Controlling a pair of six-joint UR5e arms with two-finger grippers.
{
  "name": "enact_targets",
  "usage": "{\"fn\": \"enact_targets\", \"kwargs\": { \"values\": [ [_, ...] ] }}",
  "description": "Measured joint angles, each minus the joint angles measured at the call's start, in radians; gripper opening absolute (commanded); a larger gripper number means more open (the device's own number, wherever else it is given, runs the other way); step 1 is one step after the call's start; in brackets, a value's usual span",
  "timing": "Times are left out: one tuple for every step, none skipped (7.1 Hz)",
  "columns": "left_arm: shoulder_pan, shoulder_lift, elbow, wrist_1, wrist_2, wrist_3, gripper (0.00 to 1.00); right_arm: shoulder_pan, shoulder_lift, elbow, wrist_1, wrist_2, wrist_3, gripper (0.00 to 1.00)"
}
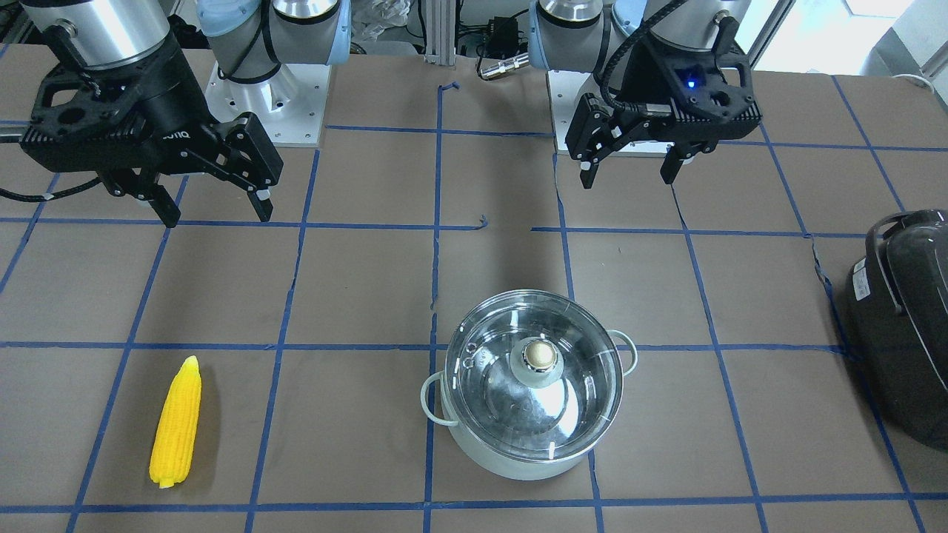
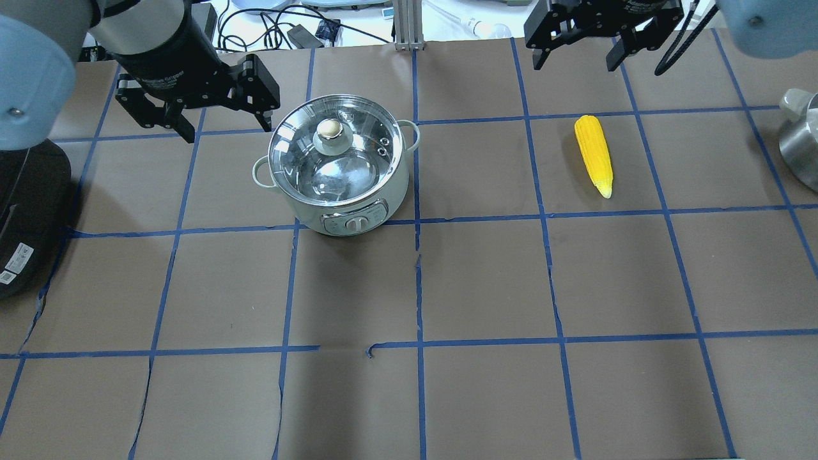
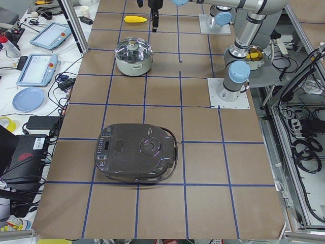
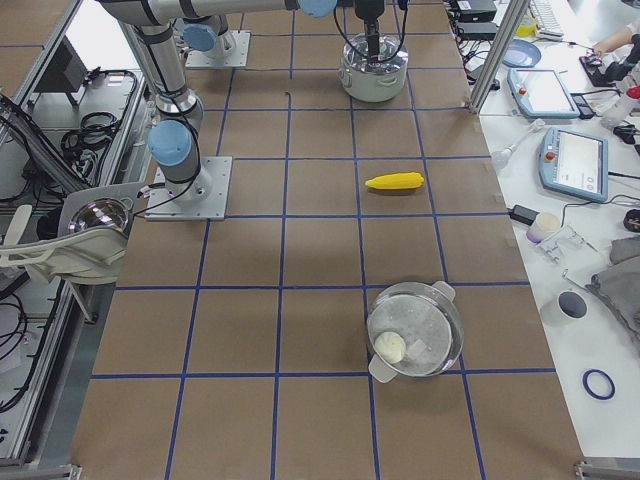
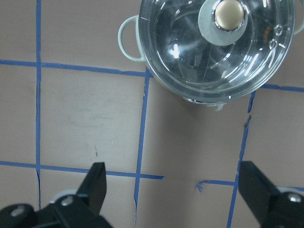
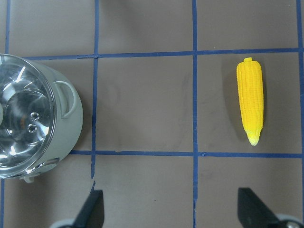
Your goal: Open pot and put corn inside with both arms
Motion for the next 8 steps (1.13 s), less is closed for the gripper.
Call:
{"fn": "enact_targets", "kwargs": {
  "values": [
    [0.000,-0.005,0.009,0.004,0.000,0.000,1.00,0.001,-0.003,0.003,0.015,-0.016,-0.003,1.00],
    [0.000,-0.006,0.011,0.003,-0.002,0.001,1.00,0.002,-0.006,0.008,0.031,-0.043,-0.006,1.00],
    [0.000,-0.006,0.011,0.002,-0.006,0.001,1.00,0.003,-0.007,0.012,0.040,-0.057,-0.007,1.00],
    [-0.001,-0.005,0.010,0.002,-0.008,0.001,1.00,0.003,-0.007,0.014,0.044,-0.059,-0.008,1.00],
    [-0.002,-0.005,0.008,0.002,-0.009,0.001,1.00,0.002,-0.007,0.015,0.045,-0.056,-0.008,1.00],
    [-0.002,-0.003,0.007,0.002,-0.010,0.001,1.00,0.001,-0.005,0.016,0.044,-0.054,-0.008,1.00],
    [-0.002,-0.002,0.007,0.001,-0.010,0.001,1.00,0.000,-0.001,0.022,0.042,-0.054,-0.009,1.00],
    [-0.002,0.001,0.006,0.001,-0.010,0.001,1.00,-0.003,0.002,0.033,0.038,-0.059,-0.012,1.00]
  ]
}}
